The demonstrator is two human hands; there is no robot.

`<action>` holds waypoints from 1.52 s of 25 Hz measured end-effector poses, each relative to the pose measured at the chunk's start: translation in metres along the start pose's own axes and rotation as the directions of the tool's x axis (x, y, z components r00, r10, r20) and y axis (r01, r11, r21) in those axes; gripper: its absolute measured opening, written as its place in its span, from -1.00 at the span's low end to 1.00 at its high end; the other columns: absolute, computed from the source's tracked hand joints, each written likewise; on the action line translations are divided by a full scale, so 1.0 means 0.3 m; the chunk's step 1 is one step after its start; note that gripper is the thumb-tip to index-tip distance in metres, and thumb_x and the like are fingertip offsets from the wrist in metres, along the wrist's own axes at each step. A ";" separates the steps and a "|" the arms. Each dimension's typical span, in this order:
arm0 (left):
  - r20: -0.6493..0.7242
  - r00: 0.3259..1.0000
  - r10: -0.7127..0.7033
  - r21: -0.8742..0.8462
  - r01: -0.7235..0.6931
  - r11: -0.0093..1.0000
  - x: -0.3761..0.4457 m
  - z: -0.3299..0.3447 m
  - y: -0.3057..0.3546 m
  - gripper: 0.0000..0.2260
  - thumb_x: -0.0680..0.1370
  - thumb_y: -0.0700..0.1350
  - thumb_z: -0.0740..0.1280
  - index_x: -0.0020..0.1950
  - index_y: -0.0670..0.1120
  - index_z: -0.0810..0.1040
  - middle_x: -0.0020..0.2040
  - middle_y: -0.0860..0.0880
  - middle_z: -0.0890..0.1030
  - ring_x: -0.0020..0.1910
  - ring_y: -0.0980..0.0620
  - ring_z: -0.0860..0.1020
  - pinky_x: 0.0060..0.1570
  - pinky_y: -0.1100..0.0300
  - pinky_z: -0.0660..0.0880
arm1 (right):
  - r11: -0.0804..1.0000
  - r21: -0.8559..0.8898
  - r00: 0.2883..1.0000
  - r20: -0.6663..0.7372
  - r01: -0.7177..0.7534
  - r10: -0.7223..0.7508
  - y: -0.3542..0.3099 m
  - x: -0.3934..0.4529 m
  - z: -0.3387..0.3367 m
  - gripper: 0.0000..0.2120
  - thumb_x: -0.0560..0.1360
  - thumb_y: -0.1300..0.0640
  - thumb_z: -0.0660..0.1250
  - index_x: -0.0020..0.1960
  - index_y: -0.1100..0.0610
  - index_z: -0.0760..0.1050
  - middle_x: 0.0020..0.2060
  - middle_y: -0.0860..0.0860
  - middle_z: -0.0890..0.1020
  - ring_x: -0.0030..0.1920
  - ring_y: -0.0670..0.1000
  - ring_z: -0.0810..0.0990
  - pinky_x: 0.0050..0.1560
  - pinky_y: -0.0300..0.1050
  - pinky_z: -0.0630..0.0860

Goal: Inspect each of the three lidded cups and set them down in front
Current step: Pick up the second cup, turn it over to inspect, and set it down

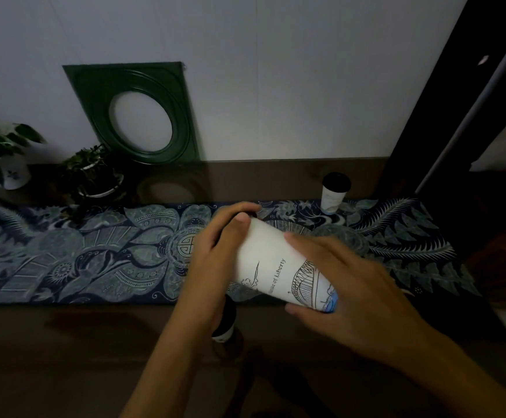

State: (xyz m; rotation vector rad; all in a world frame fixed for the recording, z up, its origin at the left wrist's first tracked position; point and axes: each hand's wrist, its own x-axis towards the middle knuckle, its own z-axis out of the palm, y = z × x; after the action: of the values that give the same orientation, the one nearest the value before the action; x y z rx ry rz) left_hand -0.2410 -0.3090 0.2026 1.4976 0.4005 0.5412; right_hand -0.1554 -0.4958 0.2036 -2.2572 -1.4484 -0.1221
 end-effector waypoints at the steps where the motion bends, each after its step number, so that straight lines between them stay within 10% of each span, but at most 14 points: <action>1: 0.048 0.999 0.010 0.019 -0.011 1.000 -0.004 -0.005 0.005 -0.64 0.44 0.23 0.27 0.14 0.13 0.65 0.15 -0.01 0.67 0.10 -0.14 0.64 0.02 -0.15 0.60 | 0.980 0.171 0.995 0.037 -0.100 0.095 -0.015 0.002 -0.017 -0.24 0.32 -0.30 0.40 0.45 -0.26 0.20 0.17 -0.23 0.49 0.03 -0.16 0.58 -0.14 -0.26 0.61; 4: 0.156 0.984 0.081 0.012 -0.083 0.996 -0.014 -0.015 0.015 -0.59 0.50 0.18 0.25 0.27 0.05 0.59 0.20 -0.02 0.65 0.11 -0.11 0.64 0.00 -0.02 0.62 | 0.387 0.792 0.871 0.353 -0.472 0.340 -0.029 0.016 -0.057 -0.50 0.28 -0.14 0.56 0.17 -0.25 0.49 -0.06 -0.10 0.70 -0.28 -0.07 0.67 -0.40 -0.26 0.56; 7: 0.113 0.986 0.120 -0.003 -0.120 0.993 -0.022 -0.007 0.012 -0.62 0.51 0.12 0.25 0.22 -0.02 0.60 0.18 -0.07 0.65 0.11 -0.16 0.63 0.01 -0.07 0.61 | -0.045 0.779 0.746 0.613 -0.625 0.259 -0.036 0.017 -0.063 -0.64 0.36 -0.10 0.50 0.09 0.02 0.62 -0.17 0.15 0.70 -0.49 0.06 0.56 -0.56 -0.20 0.44; 9: 0.057 0.994 0.088 -0.026 -0.087 0.996 -0.024 -0.001 0.006 -0.67 0.51 0.09 0.26 0.15 -0.05 0.63 0.14 -0.10 0.67 0.08 -0.23 0.64 -0.04 -0.13 0.62 | 0.031 0.783 0.751 0.583 -0.621 0.310 -0.043 0.019 -0.064 -0.69 0.36 -0.13 0.50 0.09 -0.14 0.62 -0.10 0.08 0.72 -0.38 0.05 0.63 -0.47 -0.15 0.53; 11: -0.001 1.000 0.024 -0.021 -0.024 0.999 -0.019 0.006 0.006 -0.74 0.52 0.04 0.26 0.07 0.00 0.66 0.08 -0.08 0.69 0.01 -0.19 0.65 -0.13 -0.08 0.60 | 0.576 0.654 0.871 0.355 -0.491 0.340 -0.039 0.015 -0.063 -0.41 0.34 -0.24 0.47 0.33 -0.28 0.40 0.16 -0.17 0.60 -0.03 -0.11 0.64 -0.13 -0.20 0.61; 12: -0.028 1.000 -0.006 -0.014 0.006 1.000 -0.015 0.008 0.005 -0.76 0.52 0.03 0.25 0.02 0.03 0.68 0.05 -0.07 0.69 -0.03 -0.15 0.64 -0.17 -0.03 0.57 | 0.876 0.372 0.948 0.200 -0.307 0.247 -0.030 0.013 -0.053 -0.29 0.34 -0.29 0.43 0.42 -0.28 0.26 0.26 -0.23 0.50 0.09 -0.17 0.57 0.00 -0.21 0.58; 14: -0.057 0.997 -0.045 -0.004 0.044 0.999 -0.006 0.006 0.002 -0.77 0.48 0.08 0.26 -0.05 0.10 0.70 0.03 -0.04 0.70 -0.04 -0.12 0.63 -0.14 -0.02 0.55 | 0.997 -0.070 0.999 0.016 0.028 -0.027 -0.010 0.004 -0.016 -0.21 0.34 -0.33 0.33 0.49 -0.16 0.15 0.29 -0.13 0.45 0.11 -0.08 0.57 0.00 -0.14 0.59; 17: 0.011 1.000 0.002 0.022 -0.002 1.000 -0.008 -0.005 0.006 -0.69 0.45 0.21 0.27 0.07 0.14 0.67 0.11 -0.02 0.69 0.07 -0.12 0.64 -0.01 -0.08 0.58 | 0.985 0.154 0.997 0.012 -0.081 0.080 -0.027 -0.002 -0.027 -0.23 0.33 -0.28 0.41 0.47 -0.18 0.24 0.22 -0.20 0.50 0.08 -0.17 0.56 -0.03 -0.27 0.55; 20: 0.096 0.990 0.105 -0.005 -0.105 0.994 -0.021 -0.021 0.015 -0.65 0.52 0.18 0.23 0.20 0.09 0.62 0.20 -0.05 0.65 0.15 -0.15 0.61 0.05 -0.11 0.56 | 0.410 0.794 0.889 0.346 -0.448 0.301 -0.041 0.026 -0.064 -0.51 0.36 -0.09 0.51 0.27 -0.18 0.51 0.00 -0.01 0.73 -0.25 -0.04 0.68 -0.37 -0.20 0.59; 24: 0.073 0.990 0.123 -0.056 -0.120 0.991 -0.030 -0.017 0.017 -0.68 0.53 0.12 0.24 0.17 0.04 0.63 0.17 -0.08 0.66 0.05 -0.12 0.62 -0.05 -0.07 0.54 | 0.010 0.811 0.786 0.564 -0.585 0.254 -0.050 0.038 -0.069 -0.71 0.42 -0.14 0.39 0.00 0.03 0.65 -0.24 0.12 0.70 -0.48 0.07 0.59 -0.56 -0.21 0.46; 27: 0.020 0.998 0.053 -0.054 -0.052 0.997 -0.021 -0.011 0.015 -0.76 0.55 0.06 0.26 0.10 0.05 0.66 0.12 -0.10 0.68 -0.03 -0.13 0.63 -0.12 -0.05 0.54 | 0.580 0.690 0.901 0.305 -0.433 0.310 -0.052 0.027 -0.067 -0.53 0.39 -0.23 0.42 0.27 -0.26 0.44 0.11 -0.14 0.64 -0.12 -0.13 0.68 -0.24 -0.25 0.61; 29: -0.010 1.000 0.003 -0.027 -0.004 1.000 -0.014 -0.008 0.009 -0.75 0.54 0.06 0.24 0.08 0.06 0.67 0.10 -0.13 0.68 -0.06 -0.14 0.62 -0.14 -0.07 0.52 | 0.995 0.060 0.995 0.066 -0.079 0.075 -0.029 0.019 -0.042 -0.25 0.36 -0.34 0.34 0.47 -0.23 0.17 0.26 -0.20 0.44 0.02 -0.15 0.60 -0.09 -0.19 0.63; 33: 0.063 0.998 -0.001 -0.020 0.002 1.000 -0.021 -0.016 0.012 -0.72 0.56 0.11 0.23 0.14 0.10 0.66 0.12 -0.06 0.69 0.00 -0.09 0.66 -0.08 -0.05 0.58 | 0.997 0.067 0.999 0.034 -0.045 0.043 -0.028 -0.002 -0.014 -0.16 0.34 -0.34 0.34 0.53 -0.22 0.11 0.22 -0.20 0.45 0.02 -0.16 0.55 -0.09 -0.18 0.62; 38: 0.120 0.986 0.118 0.035 -0.123 0.992 -0.041 -0.040 0.010 -0.65 0.53 0.13 0.24 0.20 -0.01 0.60 0.23 -0.02 0.63 0.17 -0.11 0.60 0.08 -0.11 0.57 | 0.065 0.823 0.800 0.526 -0.564 0.289 -0.076 0.023 -0.043 -0.69 0.33 -0.07 0.48 0.07 -0.15 0.64 -0.14 0.08 0.73 -0.43 0.07 0.59 -0.54 -0.17 0.47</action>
State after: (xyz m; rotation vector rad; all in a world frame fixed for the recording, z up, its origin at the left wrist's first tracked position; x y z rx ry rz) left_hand -0.2582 -0.3059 0.2042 1.5934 0.2317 0.5394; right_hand -0.1703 -0.4874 0.2247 -1.4043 -0.4349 1.0348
